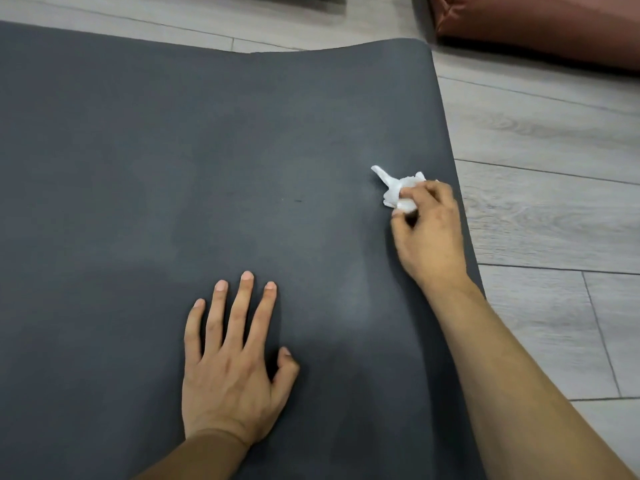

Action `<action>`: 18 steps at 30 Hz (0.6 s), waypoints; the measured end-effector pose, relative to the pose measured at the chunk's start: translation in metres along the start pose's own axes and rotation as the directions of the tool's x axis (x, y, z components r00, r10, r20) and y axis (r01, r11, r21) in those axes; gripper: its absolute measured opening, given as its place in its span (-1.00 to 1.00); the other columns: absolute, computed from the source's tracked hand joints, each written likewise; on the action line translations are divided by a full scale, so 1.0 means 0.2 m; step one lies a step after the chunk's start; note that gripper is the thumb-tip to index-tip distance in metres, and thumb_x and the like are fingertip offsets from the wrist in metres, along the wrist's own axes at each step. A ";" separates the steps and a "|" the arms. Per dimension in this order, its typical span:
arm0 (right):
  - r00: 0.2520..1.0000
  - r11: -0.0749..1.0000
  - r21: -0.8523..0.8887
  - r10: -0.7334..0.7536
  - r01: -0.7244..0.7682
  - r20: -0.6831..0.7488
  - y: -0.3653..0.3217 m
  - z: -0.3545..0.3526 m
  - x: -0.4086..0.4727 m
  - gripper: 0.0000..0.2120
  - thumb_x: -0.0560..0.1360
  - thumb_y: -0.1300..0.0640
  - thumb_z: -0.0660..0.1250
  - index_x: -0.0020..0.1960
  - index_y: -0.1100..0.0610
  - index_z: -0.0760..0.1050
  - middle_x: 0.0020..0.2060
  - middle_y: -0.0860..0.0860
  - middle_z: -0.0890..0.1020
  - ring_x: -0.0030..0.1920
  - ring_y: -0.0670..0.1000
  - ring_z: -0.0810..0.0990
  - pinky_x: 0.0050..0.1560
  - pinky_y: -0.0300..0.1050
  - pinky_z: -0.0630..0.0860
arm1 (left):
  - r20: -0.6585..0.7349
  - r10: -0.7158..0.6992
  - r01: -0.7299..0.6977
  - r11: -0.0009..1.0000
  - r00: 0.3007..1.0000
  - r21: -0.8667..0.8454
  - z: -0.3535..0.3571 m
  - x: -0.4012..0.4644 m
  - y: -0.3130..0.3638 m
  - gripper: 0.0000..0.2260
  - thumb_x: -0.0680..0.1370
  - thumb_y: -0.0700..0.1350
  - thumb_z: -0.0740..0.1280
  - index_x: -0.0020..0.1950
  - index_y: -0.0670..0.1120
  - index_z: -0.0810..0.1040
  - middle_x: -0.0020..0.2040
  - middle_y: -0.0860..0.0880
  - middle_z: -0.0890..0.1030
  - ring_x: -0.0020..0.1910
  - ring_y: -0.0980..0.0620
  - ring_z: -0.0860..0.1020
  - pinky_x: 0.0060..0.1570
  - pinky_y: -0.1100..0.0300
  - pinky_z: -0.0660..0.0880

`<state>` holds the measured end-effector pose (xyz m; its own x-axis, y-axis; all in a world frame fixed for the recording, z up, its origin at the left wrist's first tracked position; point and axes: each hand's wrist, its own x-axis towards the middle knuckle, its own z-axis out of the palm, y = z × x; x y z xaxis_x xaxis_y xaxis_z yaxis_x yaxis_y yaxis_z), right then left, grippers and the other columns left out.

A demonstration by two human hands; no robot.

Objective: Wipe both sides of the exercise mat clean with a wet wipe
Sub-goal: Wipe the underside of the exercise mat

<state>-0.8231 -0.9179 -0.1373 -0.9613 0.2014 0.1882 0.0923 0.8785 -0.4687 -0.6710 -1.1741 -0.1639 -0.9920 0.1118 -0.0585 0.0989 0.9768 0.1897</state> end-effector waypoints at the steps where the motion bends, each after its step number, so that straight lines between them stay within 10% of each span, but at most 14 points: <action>1: 0.999 0.996 -0.075 -0.037 0.040 0.033 0.00 0.01 -0.01 -0.73 0.49 0.20 0.33 0.19 0.06 0.52 0.24 0.02 0.47 0.24 0.07 0.44 0.28 -0.09 0.38 | 0.000 0.000 0.000 1.000 1.000 -0.001 0.00 0.00 0.00 -0.31 0.49 0.15 0.15 0.62 -0.04 0.32 0.65 -0.11 0.24 0.62 -0.24 0.20 0.56 -0.28 0.12; 4: 0.999 0.999 -0.034 0.009 -0.010 -0.034 -0.03 0.00 0.04 -0.81 0.53 0.18 0.28 0.10 0.03 0.58 0.07 0.07 0.61 0.12 0.13 0.56 0.13 0.02 0.48 | -0.007 -0.002 0.002 1.000 1.000 -0.009 0.00 0.00 0.00 -0.31 0.49 0.14 0.15 0.62 -0.04 0.32 0.64 -0.11 0.24 0.62 -0.23 0.21 0.55 -0.29 0.14; 6: 0.975 0.918 0.360 0.209 -0.167 -0.079 -0.11 -0.06 0.11 -0.88 0.51 0.16 0.34 -0.05 -0.02 0.62 -0.14 0.02 0.64 -0.15 0.02 0.60 -0.04 0.04 0.55 | -0.016 0.000 0.000 1.000 1.000 -0.018 0.00 0.00 0.01 -0.31 0.49 0.13 0.16 0.62 -0.04 0.33 0.64 -0.11 0.25 0.62 -0.23 0.21 0.53 -0.31 0.16; 10: 0.864 0.259 0.879 0.426 -0.400 0.267 -0.33 -0.07 0.10 -0.81 0.41 0.37 0.38 -0.13 0.09 0.53 -0.21 0.10 0.63 -0.17 0.09 0.62 0.02 0.18 0.62 | -0.028 -0.003 0.003 1.000 1.000 -0.026 0.00 0.00 0.00 -0.32 0.48 0.13 0.16 0.61 -0.05 0.34 0.64 -0.11 0.26 0.61 -0.24 0.22 0.52 -0.32 0.18; 12: 0.869 0.560 0.702 0.461 -0.440 0.178 -0.34 -0.02 0.05 -0.85 0.41 0.22 0.41 -0.08 0.08 0.47 -0.27 0.03 0.63 -0.19 0.11 0.64 -0.06 0.04 0.63 | -0.032 -0.001 0.000 1.000 0.999 -0.028 0.00 0.00 0.00 -0.31 0.48 0.12 0.16 0.61 -0.05 0.34 0.64 -0.11 0.26 0.61 -0.24 0.23 0.52 -0.32 0.18; 14: 0.962 0.956 0.113 0.274 -0.271 -0.015 -0.28 0.03 -0.02 -0.77 0.43 0.10 0.39 0.02 0.05 0.39 -0.20 -0.01 0.60 -0.13 0.11 0.57 -0.14 -0.06 0.47 | -0.032 0.000 -0.001 1.000 0.999 -0.027 0.00 0.00 0.00 -0.31 0.48 0.12 0.16 0.61 -0.05 0.34 0.64 -0.12 0.26 0.61 -0.24 0.23 0.52 -0.32 0.17; 16: 0.985 0.949 -0.311 -0.006 -0.047 -0.170 -0.24 0.02 -0.04 -0.74 0.40 0.16 0.40 0.03 0.07 0.39 -0.06 0.05 0.54 -0.08 0.14 0.48 -0.08 -0.01 0.39 | -0.030 0.001 -0.002 1.000 1.000 -0.024 0.00 0.01 0.01 -0.32 0.49 0.12 0.16 0.61 -0.05 0.34 0.64 -0.11 0.26 0.61 -0.24 0.22 0.53 -0.31 0.16; 18: 0.947 0.928 -0.331 -0.248 0.171 -0.206 -0.22 0.01 -0.05 -0.80 0.37 0.30 0.36 -0.05 0.11 0.47 -0.06 0.05 0.53 -0.10 0.14 0.45 -0.10 0.00 0.37 | -0.021 -0.003 0.002 1.000 1.000 -0.016 0.00 0.01 0.01 -0.32 0.49 0.13 0.16 0.61 -0.05 0.34 0.64 -0.11 0.26 0.61 -0.24 0.22 0.54 -0.30 0.15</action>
<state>-0.8182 -0.9599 -0.1201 -0.8793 0.0619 0.4722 0.0072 0.9931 -0.1167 -0.6722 -1.1727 -0.1640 -0.9937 0.1053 -0.0388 0.0952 0.9740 0.2057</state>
